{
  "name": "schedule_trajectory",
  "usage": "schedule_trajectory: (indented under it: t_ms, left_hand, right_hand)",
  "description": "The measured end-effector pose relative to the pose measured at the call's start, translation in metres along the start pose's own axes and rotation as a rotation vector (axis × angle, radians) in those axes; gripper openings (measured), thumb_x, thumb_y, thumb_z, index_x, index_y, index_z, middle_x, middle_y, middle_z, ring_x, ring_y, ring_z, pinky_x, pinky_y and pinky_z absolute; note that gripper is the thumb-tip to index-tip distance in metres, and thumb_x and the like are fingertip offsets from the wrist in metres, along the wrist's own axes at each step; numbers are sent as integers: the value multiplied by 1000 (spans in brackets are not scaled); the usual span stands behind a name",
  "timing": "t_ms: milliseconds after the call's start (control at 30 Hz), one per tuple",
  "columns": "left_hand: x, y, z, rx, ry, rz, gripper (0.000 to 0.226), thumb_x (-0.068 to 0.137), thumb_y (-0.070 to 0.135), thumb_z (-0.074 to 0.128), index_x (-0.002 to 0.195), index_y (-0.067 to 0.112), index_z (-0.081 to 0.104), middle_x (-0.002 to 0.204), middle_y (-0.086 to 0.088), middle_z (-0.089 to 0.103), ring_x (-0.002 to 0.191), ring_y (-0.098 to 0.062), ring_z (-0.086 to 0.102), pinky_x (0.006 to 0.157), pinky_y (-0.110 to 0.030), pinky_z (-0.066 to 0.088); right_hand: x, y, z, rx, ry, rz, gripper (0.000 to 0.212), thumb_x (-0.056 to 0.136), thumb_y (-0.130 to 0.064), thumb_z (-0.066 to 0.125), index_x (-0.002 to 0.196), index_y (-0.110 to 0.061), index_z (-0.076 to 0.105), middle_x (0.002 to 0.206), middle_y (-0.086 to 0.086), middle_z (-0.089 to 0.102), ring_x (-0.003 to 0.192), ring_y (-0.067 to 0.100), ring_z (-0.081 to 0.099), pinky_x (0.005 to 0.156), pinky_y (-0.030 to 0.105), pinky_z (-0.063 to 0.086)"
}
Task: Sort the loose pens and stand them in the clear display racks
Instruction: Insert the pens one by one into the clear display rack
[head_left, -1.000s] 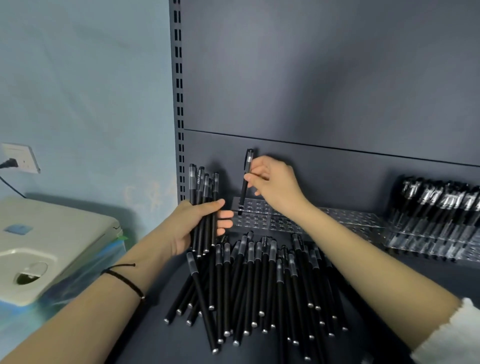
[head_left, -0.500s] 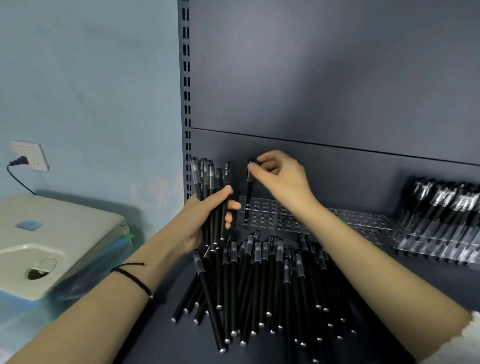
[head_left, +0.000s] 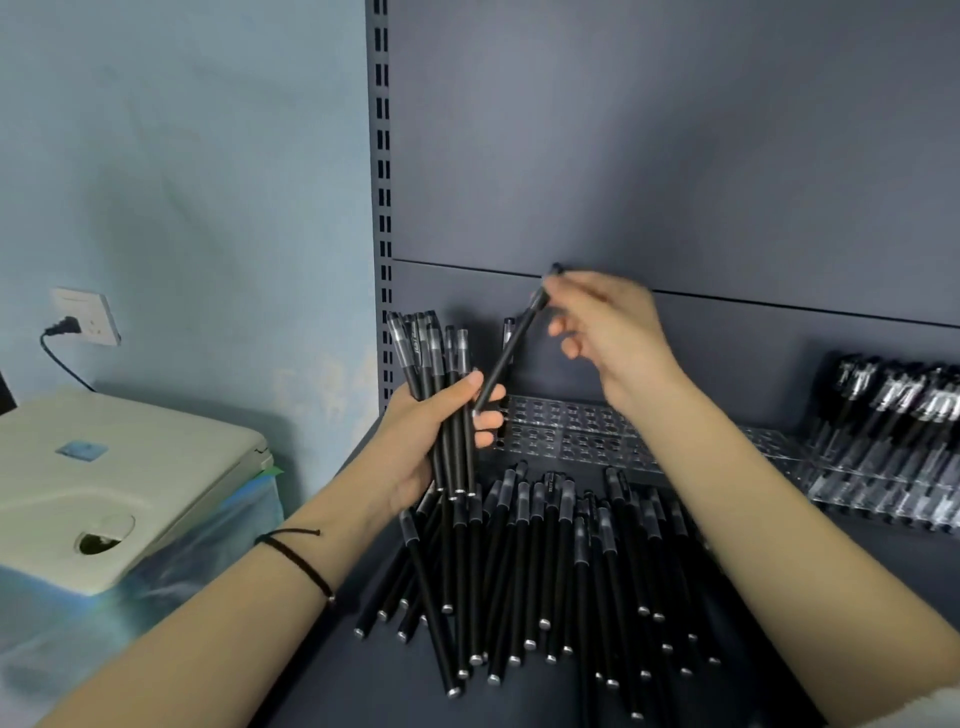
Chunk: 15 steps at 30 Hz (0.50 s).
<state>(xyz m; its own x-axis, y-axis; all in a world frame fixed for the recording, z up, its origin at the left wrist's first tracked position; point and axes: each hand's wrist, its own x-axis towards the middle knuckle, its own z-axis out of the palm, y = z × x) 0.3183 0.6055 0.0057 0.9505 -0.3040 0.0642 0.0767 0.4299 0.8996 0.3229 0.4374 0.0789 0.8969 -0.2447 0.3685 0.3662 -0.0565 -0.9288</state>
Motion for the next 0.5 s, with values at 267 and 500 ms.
schedule_trajectory:
  t_ms: [267, 500]
  left_hand:
    - [9, -3, -14, -35, 153, 8, 9, 91, 13, 65, 88, 5, 68, 83, -8, 74, 60, -14, 67, 53, -23, 54]
    - [9, -4, -13, -8, 146, 9, 9, 91, 11, 64, 92, 3, 66, 77, -7, 73, 57, -13, 66, 51, -22, 53]
  right_hand:
    - [29, 17, -19, -153, 206, -155, 15, 92, -16, 65, 106, -11, 65, 93, 1, 68, 44, -4, 49, 44, 10, 36]
    - [30, 33, -12, -249, 138, -191, 9, 90, -13, 67, 99, -12, 65, 93, 0, 67, 49, -10, 52, 51, 9, 42]
